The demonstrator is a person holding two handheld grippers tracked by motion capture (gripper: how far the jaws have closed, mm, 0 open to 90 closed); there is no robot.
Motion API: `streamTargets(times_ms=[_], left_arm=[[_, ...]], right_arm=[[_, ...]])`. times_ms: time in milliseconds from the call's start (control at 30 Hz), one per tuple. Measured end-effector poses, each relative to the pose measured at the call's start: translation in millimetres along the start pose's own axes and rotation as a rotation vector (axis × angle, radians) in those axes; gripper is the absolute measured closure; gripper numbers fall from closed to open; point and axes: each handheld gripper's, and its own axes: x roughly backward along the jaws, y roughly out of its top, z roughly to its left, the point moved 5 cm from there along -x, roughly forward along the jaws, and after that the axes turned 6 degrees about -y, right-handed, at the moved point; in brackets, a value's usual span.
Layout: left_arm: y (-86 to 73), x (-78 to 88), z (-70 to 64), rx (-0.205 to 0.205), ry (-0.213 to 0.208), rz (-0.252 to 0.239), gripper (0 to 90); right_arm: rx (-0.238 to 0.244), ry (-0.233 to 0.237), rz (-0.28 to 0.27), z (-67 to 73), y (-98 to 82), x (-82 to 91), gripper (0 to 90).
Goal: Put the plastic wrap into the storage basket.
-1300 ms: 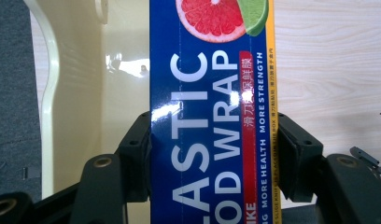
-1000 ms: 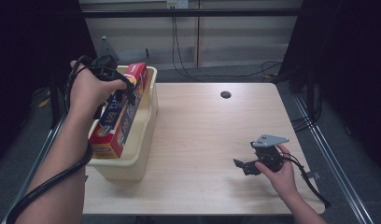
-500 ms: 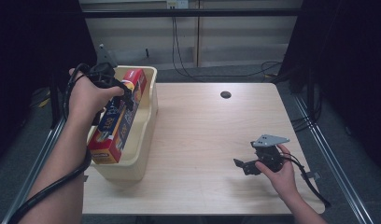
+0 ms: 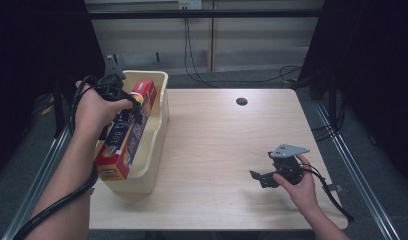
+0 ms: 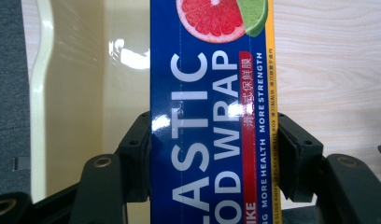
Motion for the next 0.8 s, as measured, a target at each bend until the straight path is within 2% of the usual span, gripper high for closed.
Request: streamTargets(times_ms=[33,67,100,133,167,700,767,800], left_arm=[[-0.2,-1.9,-0.5,0.012,-0.003,-0.004,40.8],[-0.3,-2.7,0.7,0.003,-0.003,0.0,40.8],[-0.8,-4.7,0.5,0.013,-0.003,-0.004,40.8],[-1.0,-5.5,1.9,0.005,-0.005,0.002,40.8],[-1.6,-7.1,1.8,0.014,-0.009,0.003,40.8],[-7.4,-27.8,10.9,0.016,-0.011,0.035,40.8],[-7.9,-29.9,11.3,0.028,-0.012,0.033,40.8],[-8.2,-30.4,12.1,0.02,-0.011,0.038,40.7]], right_arm=[[0.002,0.008,-0.001,0.0,0.1,0.0,3.2],[0.0,0.001,0.002,-0.4,-0.1,0.2,3.2],[-0.003,0.002,0.003,-0.4,-0.1,0.3,3.2],[-0.004,0.003,0.003,-0.5,-0.2,0.3,3.2],[-0.002,0.001,0.003,-0.6,-0.3,0.2,3.2],[0.0,0.003,0.002,-1.1,-0.1,0.0,3.2],[-0.001,0.004,0.002,-1.0,-0.2,0.1,3.2],[-0.001,0.005,0.003,-0.7,-0.2,0.2,3.2]])
